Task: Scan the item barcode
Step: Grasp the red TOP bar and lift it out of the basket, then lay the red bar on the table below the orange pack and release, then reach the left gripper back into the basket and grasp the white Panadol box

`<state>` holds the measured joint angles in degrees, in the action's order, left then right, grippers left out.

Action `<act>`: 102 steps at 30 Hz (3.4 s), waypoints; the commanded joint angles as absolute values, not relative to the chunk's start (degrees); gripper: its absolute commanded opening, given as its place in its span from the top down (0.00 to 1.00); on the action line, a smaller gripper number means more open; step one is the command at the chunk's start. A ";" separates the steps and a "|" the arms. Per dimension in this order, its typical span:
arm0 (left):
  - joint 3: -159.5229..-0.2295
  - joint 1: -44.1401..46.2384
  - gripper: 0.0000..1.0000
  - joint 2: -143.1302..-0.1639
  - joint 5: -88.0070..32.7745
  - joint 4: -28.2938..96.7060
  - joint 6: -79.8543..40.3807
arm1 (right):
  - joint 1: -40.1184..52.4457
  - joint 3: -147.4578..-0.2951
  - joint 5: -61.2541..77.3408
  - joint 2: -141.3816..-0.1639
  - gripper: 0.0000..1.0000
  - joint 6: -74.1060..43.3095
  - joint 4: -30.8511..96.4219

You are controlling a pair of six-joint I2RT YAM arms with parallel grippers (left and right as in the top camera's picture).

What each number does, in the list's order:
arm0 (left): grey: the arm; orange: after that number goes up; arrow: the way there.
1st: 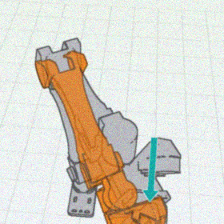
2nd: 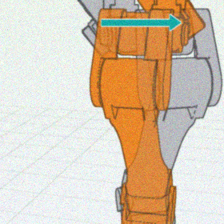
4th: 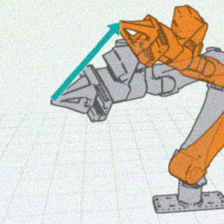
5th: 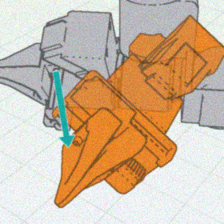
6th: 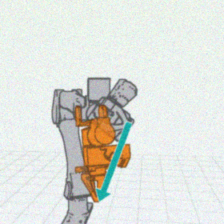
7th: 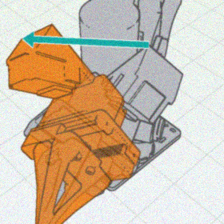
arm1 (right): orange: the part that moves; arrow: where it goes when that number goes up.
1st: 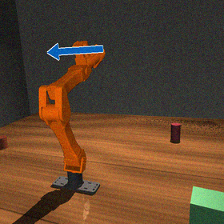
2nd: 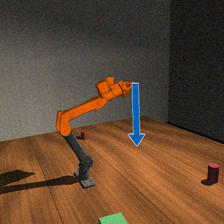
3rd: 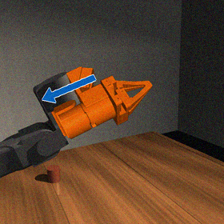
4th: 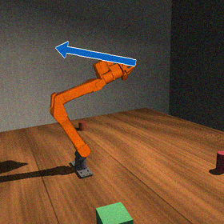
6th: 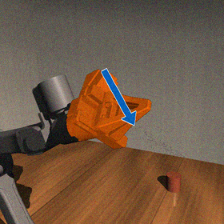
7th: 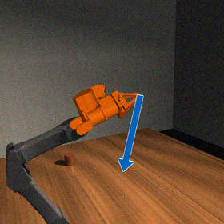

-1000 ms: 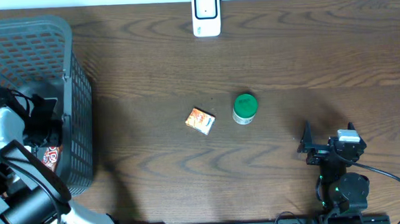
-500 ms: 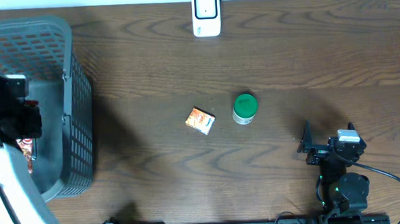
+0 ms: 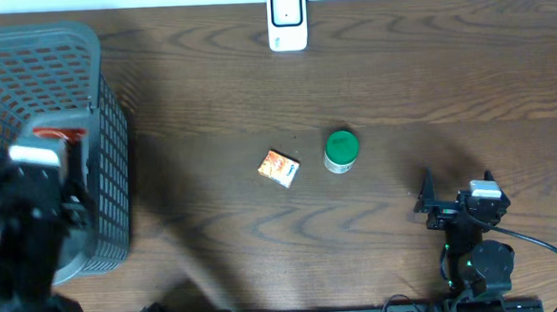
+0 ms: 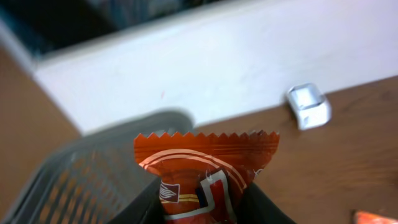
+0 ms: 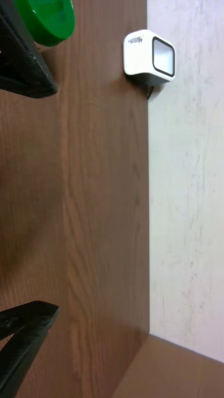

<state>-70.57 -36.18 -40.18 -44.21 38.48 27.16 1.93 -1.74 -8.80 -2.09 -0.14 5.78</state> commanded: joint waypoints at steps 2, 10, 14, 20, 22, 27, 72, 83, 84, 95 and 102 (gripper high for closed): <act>-71.66 -36.01 0.67 -36.47 -65.19 38.06 24.14 | 1.43 -1.43 -8.91 -1.93 0.01 0.51 5.80; -68.90 -35.86 0.61 -37.93 -81.30 41.50 21.93 | 1.45 -1.45 -8.91 -1.93 0.01 0.51 5.80; -65.58 -33.39 0.61 -37.95 -81.52 45.01 21.93 | 1.43 -1.43 -8.91 -1.93 0.01 0.51 5.80; -56.45 -27.55 0.61 -38.11 -81.28 45.08 23.40 | 1.43 -1.43 -8.91 -1.93 0.01 0.51 5.80; -53.10 -25.50 0.62 -38.30 -79.61 44.31 24.40 | 1.45 -1.45 -8.91 -1.93 0.01 0.49 5.80; -44.51 -17.89 0.62 -40.77 -74.39 39.42 24.56 | 1.43 -1.43 -8.88 -1.93 0.01 0.51 5.80; -87.24 -29.98 0.04 -61.78 -7.86 53.19 2.96 | 1.43 -1.43 -8.91 -1.93 0.01 0.51 5.80; -82.30 -33.06 0.03 -68.03 -7.86 54.52 22.46 | 1.45 -1.45 -8.91 -1.93 0.01 0.51 5.80; -80.64 -33.12 0.03 -69.76 -7.73 54.92 24.47 | 1.45 -1.45 -8.91 -1.93 0.01 0.51 5.80; -79.00 -33.21 0.03 -85.43 10.81 55.88 26.13 | 1.45 -1.43 -8.91 -1.93 0.01 0.51 5.80; -79.00 -36.36 0.03 -94.41 9.50 53.28 25.87 | 1.45 -1.45 -8.91 -1.93 0.01 0.49 5.80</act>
